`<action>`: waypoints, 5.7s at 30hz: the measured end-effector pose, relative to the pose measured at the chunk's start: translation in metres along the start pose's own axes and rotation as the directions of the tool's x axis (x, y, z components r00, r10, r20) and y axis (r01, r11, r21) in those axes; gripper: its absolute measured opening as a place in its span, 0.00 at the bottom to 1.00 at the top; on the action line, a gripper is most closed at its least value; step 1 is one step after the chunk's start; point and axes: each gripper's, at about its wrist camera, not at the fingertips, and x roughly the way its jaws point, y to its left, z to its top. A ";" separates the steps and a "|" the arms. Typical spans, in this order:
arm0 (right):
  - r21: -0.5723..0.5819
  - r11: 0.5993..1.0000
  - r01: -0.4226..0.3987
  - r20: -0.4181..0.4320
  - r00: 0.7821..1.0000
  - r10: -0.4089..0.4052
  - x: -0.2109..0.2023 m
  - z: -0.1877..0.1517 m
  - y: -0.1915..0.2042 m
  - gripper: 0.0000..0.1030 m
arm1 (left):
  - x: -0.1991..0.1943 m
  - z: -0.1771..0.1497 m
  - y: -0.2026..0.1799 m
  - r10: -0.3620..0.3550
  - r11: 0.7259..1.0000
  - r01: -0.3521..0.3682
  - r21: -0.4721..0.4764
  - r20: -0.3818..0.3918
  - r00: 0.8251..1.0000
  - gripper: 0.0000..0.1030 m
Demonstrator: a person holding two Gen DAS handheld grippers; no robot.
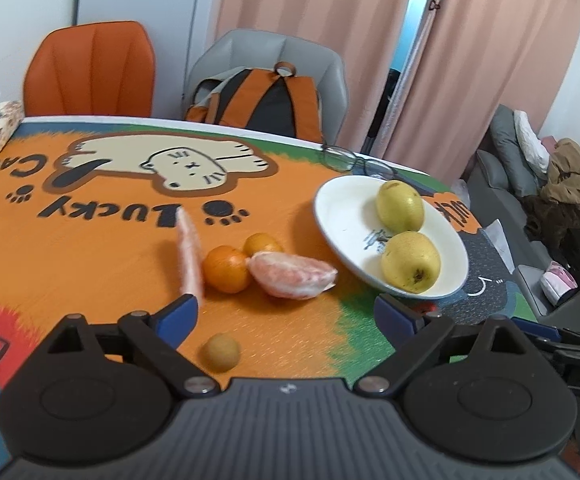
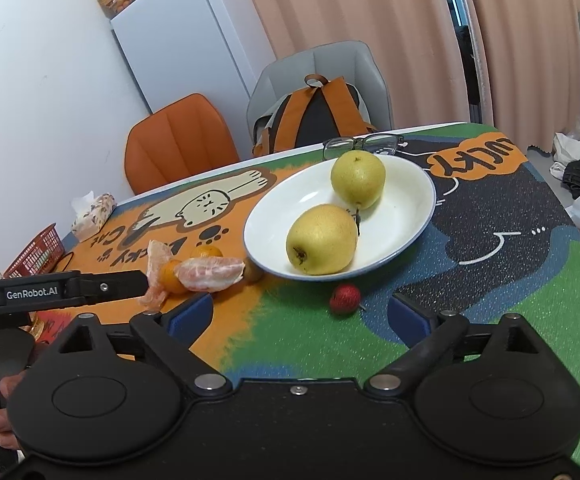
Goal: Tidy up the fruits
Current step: 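Move the right tool toward the red berry while the left tool approaches the brown round fruit, then grasp the red berry with the right tool while the left tool grasps the brown round fruit, then drop the red berry into the bowl with the right tool while the left tool drops the brown fruit, then grasp the pink pomelo strip with the left tool while the right tool approaches the peeled segment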
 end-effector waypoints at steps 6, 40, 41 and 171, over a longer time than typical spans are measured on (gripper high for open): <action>0.001 1.000 0.004 -0.004 1.000 -0.004 -0.001 -0.009 0.004 0.99 | -0.006 -0.010 0.017 0.023 0.999 -0.023 -0.029 -0.002 1.000 0.92; 0.012 0.999 0.051 -0.059 0.997 -0.050 0.043 -0.019 -0.007 0.63 | 0.030 -0.037 0.032 -0.008 0.997 0.005 -0.074 -0.035 0.999 0.46; 0.013 0.998 0.054 -0.061 0.997 -0.053 0.046 -0.018 -0.008 0.63 | 0.031 -0.037 0.032 -0.005 0.997 0.003 -0.075 -0.035 0.999 0.45; 0.003 0.999 0.034 -0.003 0.999 -0.034 0.031 0.032 0.005 0.64 | 0.028 0.032 0.010 -0.043 0.994 0.044 -0.095 0.018 0.999 0.77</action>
